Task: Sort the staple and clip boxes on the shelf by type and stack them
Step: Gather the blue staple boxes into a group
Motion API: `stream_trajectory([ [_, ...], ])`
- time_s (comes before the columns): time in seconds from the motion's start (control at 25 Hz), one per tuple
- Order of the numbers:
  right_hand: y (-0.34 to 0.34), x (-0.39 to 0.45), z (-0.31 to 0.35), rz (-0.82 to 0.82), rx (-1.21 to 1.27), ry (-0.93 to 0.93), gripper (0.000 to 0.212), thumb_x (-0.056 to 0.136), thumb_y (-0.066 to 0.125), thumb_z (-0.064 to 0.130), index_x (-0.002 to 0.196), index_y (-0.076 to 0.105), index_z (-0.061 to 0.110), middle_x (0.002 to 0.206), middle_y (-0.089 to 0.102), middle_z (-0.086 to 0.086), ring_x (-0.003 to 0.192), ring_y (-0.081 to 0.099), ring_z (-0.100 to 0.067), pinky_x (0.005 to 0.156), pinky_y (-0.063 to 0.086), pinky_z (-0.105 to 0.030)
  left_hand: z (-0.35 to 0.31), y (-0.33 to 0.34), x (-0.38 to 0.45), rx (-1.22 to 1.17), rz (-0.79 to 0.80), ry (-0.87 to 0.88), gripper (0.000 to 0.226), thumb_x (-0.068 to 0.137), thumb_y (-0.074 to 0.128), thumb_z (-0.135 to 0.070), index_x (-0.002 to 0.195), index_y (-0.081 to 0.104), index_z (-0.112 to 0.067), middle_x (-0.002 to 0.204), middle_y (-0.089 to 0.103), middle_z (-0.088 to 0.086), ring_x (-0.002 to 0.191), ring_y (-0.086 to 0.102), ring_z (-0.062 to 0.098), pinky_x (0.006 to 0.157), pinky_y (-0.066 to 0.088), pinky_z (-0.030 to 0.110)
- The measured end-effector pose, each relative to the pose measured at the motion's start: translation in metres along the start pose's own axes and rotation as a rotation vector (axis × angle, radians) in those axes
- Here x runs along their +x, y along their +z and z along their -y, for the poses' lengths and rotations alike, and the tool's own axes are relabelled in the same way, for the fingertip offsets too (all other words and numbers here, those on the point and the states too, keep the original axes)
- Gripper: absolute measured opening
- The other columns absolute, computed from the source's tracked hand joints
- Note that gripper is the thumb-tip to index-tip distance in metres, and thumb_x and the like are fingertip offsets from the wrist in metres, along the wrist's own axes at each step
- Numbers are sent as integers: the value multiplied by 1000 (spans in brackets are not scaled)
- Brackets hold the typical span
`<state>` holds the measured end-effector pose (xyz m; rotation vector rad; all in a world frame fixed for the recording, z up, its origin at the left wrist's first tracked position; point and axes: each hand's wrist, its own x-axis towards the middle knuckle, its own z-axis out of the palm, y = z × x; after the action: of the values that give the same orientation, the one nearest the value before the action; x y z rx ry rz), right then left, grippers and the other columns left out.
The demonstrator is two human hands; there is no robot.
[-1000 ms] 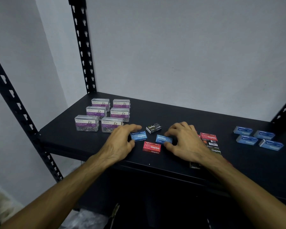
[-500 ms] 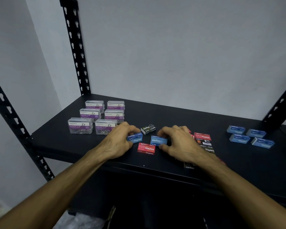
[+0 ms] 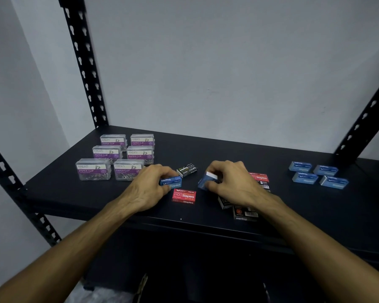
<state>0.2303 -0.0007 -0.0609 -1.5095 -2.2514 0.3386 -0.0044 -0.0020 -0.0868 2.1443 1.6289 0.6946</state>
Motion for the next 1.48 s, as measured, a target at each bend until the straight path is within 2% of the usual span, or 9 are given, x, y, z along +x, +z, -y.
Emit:
stream_trajectory([
  [0.28, 7, 4, 2, 70, 1, 33, 17, 88, 69, 35, 103, 67, 28, 87, 68, 12, 85, 63, -8, 99, 46, -45, 0, 5, 9, -5, 2, 26, 30, 89, 69, -16, 118, 67, -27, 117, 64, -7, 107, 59, 8, 92, 49, 27],
  [0.4, 13, 0, -3, 31, 37, 44, 12, 85, 70, 36, 95, 67, 30, 80, 68, 12, 79, 61, -4, 94, 46, -40, 3, 6, 12, -12, 1, 31, 31, 89, 69, -17, 119, 67, -26, 119, 65, -7, 107, 59, 8, 92, 50, 27],
  [0.52, 11, -1, -4, -1, 82, 67, 9, 84, 71, 30, 90, 65, 28, 76, 64, 13, 75, 59, -3, 83, 42, -30, 4, 7, 12, -7, -9, 37, 31, 89, 69, -16, 119, 67, -25, 119, 64, -7, 106, 59, 7, 91, 50, 26],
  [0.68, 9, 4, -4, -17, -152, -58, 7, 82, 64, 33, 83, 58, 31, 72, 57, 11, 74, 49, -6, 95, 37, -35, 4, 7, 12, -5, -2, 42, 31, 90, 68, -16, 119, 66, -26, 119, 64, -7, 105, 58, 7, 89, 50, 25],
  [0.84, 11, 11, -2, 65, -294, -84, 19, 85, 58, 34, 101, 68, 28, 92, 58, 8, 93, 50, -13, 99, 35, -38, 2, 7, 12, 6, -2, 38, 32, 90, 68, -15, 120, 66, -25, 118, 63, -7, 106, 58, 7, 91, 49, 25],
  [1.0, 9, 9, 0, 66, -235, -83, 26, 89, 58, 30, 114, 65, 25, 105, 62, 6, 101, 54, -14, 99, 38, -36, 0, 7, 11, 2, -31, 34, 35, 89, 69, -16, 122, 65, -24, 117, 63, -6, 106, 57, 8, 92, 49, 26],
  [1.12, 9, 8, 2, 73, -147, -72, 24, 92, 58, 24, 114, 65, 22, 110, 64, 4, 101, 59, -15, 89, 47, -31, 0, 7, 13, 2, -25, 38, 30, 89, 69, -17, 118, 67, -24, 116, 65, -6, 105, 59, 8, 91, 51, 28],
  [1.28, 11, 9, -1, 85, -109, -80, 22, 93, 58, 21, 113, 65, 19, 110, 64, 2, 100, 60, -17, 83, 50, -32, -1, 5, 17, 15, 5, 40, 25, 89, 69, -19, 113, 69, -25, 112, 67, -7, 102, 60, 6, 86, 53, 27],
  [1.48, 5, 3, -11, -26, -50, -80, 20, 93, 57, 22, 111, 65, 21, 106, 63, 4, 96, 59, -14, 84, 49, -30, -15, 3, 30, -76, -22, 55, 23, 85, 73, -17, 104, 72, -29, 98, 71, -13, 91, 65, 4, 84, 56, 32],
])
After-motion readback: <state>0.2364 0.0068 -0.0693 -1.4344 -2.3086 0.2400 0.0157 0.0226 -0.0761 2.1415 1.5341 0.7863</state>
